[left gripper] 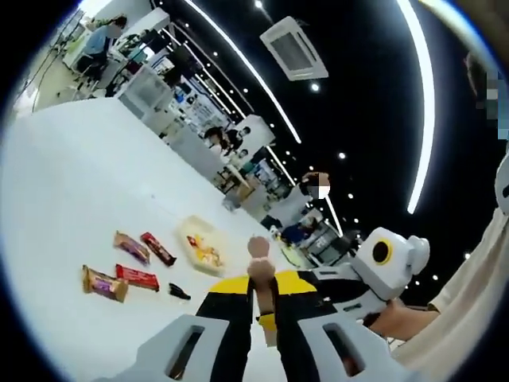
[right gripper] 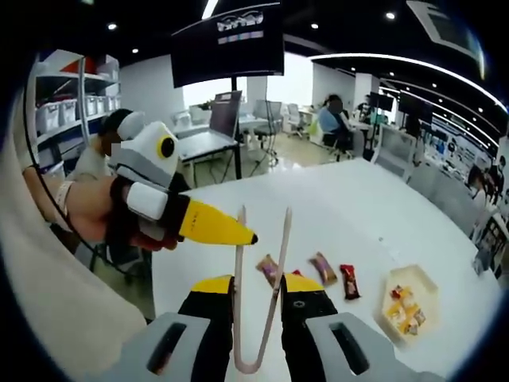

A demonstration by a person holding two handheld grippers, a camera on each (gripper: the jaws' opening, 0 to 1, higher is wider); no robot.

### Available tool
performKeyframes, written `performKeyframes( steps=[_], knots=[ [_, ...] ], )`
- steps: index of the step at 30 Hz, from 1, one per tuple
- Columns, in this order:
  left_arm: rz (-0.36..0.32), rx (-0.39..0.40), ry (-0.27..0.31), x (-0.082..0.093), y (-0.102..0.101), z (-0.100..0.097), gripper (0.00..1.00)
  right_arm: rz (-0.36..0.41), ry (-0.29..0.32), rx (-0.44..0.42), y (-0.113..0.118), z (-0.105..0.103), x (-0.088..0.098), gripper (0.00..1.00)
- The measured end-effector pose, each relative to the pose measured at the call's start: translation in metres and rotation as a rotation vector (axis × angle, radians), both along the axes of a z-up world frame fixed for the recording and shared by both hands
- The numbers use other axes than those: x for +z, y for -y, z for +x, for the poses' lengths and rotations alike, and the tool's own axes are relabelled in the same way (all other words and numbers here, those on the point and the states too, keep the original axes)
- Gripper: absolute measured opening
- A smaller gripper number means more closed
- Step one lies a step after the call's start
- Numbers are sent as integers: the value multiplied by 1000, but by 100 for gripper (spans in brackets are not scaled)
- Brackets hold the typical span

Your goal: Place the target food into the container with the food tongs after gripping and lifting it, then release it inside without dropping or visibly crushing the food.

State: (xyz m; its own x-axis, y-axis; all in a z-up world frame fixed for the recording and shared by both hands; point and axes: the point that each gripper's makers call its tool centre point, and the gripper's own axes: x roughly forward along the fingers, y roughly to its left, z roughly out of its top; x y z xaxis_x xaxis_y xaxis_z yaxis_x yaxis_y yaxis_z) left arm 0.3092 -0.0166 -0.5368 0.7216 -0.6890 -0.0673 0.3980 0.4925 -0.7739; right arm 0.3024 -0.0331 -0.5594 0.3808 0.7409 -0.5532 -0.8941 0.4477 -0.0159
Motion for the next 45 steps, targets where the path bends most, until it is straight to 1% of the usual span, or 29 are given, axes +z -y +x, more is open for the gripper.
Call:
performKeyframes(
  steps=[3, 7, 11, 19, 22, 25, 26, 28, 31, 33, 34, 37, 43, 45],
  knots=[
    [-27, 1, -7, 2, 1, 0, 5, 6, 2, -2, 1, 0, 2, 22],
    [-54, -11, -3, 7, 1, -2, 5, 19, 4, -3, 1, 0, 4, 23],
    [-90, -3, 3, 12, -2, -1, 5, 42, 9, -2, 0, 1, 10, 23],
    [-118, 0, -4, 15, -2, 0, 5, 68, 28, 3, -1, 1, 15, 25],
    [-156, 9, -14, 17, -4, 0, 5, 82, 43, 4, -1, 2, 18, 25],
    [-204, 25, -20, 21, -7, 2, 5, 91, 53, 13, -1, 1, 20, 26],
    [-245, 41, -22, 25, -12, 4, 5, 83, 63, 16, 1, 0, 18, 27],
    [-283, 55, -24, 30, -17, 6, 5, 85, 62, 16, 4, -1, 16, 31],
    [-301, 63, -21, 33, -23, 8, 5, 101, 66, 3, 8, -2, 17, 32],
    [-332, 70, -21, 36, -25, 9, 5, 112, 64, -5, 9, -2, 17, 34],
    [-358, 75, -24, 39, -27, 10, 5, 116, 63, -13, 10, -1, 17, 35],
    [-412, 82, -29, 44, -29, 11, 5, 149, 77, -24, 9, 1, 22, 37],
    [-579, 107, -53, 57, -33, 13, 5, 237, 111, -37, 5, 3, 41, 41],
    [-604, 111, -57, 59, -34, 14, 5, 248, 116, -36, 5, 4, 44, 41]
  ],
)
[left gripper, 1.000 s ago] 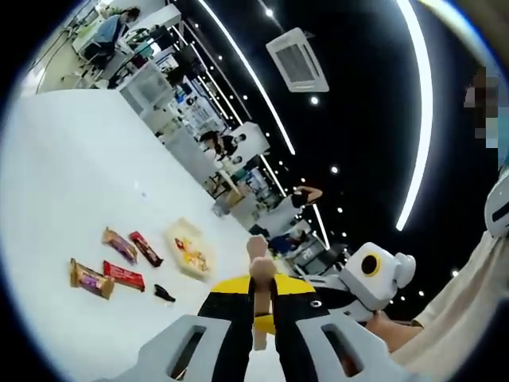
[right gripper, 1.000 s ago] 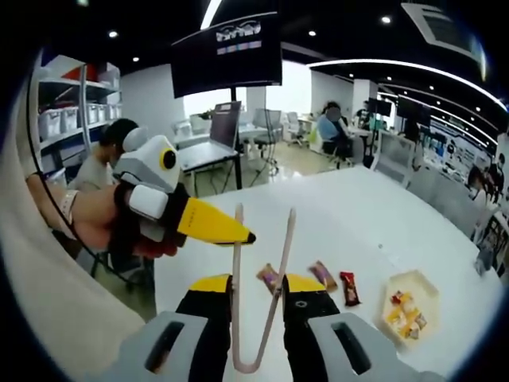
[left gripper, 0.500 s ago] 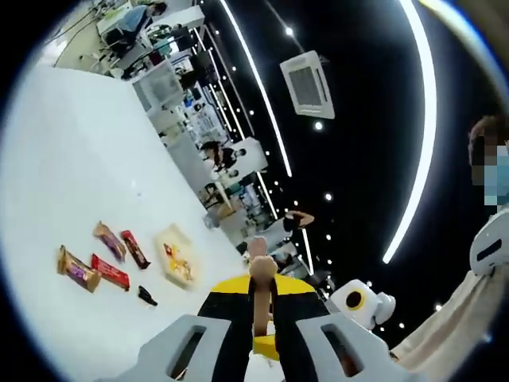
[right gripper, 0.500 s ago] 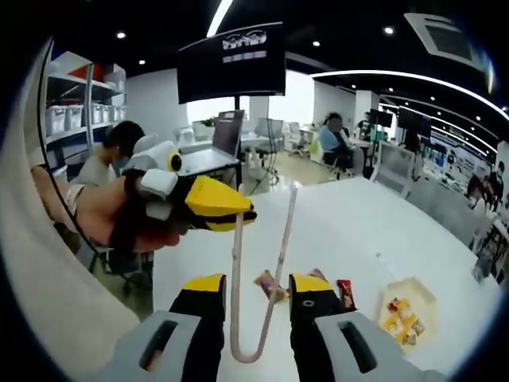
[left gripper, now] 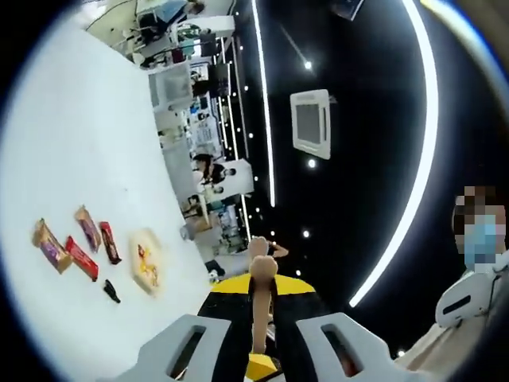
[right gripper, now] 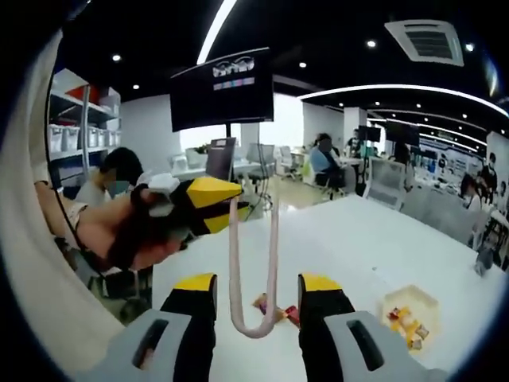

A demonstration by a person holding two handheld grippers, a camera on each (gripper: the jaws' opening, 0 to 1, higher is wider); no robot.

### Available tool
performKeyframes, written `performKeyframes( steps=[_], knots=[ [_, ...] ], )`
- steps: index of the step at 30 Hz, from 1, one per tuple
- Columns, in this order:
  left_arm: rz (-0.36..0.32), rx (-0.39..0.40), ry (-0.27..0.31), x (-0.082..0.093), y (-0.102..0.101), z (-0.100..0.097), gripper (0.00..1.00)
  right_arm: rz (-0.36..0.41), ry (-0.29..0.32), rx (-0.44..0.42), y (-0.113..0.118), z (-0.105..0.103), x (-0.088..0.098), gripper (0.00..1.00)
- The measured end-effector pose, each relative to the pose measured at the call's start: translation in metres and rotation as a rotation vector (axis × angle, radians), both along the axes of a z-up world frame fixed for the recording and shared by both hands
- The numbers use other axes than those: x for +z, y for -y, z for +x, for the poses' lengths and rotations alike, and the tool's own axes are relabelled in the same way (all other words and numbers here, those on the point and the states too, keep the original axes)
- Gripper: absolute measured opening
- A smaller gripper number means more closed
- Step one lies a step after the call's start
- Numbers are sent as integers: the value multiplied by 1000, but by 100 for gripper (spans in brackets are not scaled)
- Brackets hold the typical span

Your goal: Place the target food into the container with the food tongs after gripping and lifting it, then release it inside without dropping or visibly crushing the food.

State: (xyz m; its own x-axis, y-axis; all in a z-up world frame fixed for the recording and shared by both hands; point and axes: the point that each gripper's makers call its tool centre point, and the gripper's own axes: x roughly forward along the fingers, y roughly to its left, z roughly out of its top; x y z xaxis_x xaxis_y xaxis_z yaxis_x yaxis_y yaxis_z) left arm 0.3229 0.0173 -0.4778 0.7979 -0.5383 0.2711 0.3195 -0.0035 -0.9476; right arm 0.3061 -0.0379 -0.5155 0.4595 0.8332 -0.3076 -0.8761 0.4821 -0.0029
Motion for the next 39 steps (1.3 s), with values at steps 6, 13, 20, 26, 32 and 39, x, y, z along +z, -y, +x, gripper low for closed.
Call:
performKeyframes(
  steps=[6, 13, 20, 26, 32, 39],
  knots=[
    [-88, -13, -15, 6, 6, -2, 5, 31, 61, -10, -1, 5, 16, 40],
    [-232, -27, -40, 10, 10, -5, 5, 37, 113, -1, -3, 5, 29, 40],
    [-324, -52, -64, 10, 19, -9, 5, 45, 163, 4, -5, 7, 42, 39],
    [-375, -62, -80, 8, 23, -11, 5, 48, 190, 19, -8, 6, 50, 36],
    [-410, -90, -90, 7, 29, -12, 5, 41, 213, 32, -9, 4, 54, 30],
    [-408, -108, -93, 7, 30, -13, 5, 23, 235, 29, -7, 5, 55, 26]
  ],
)
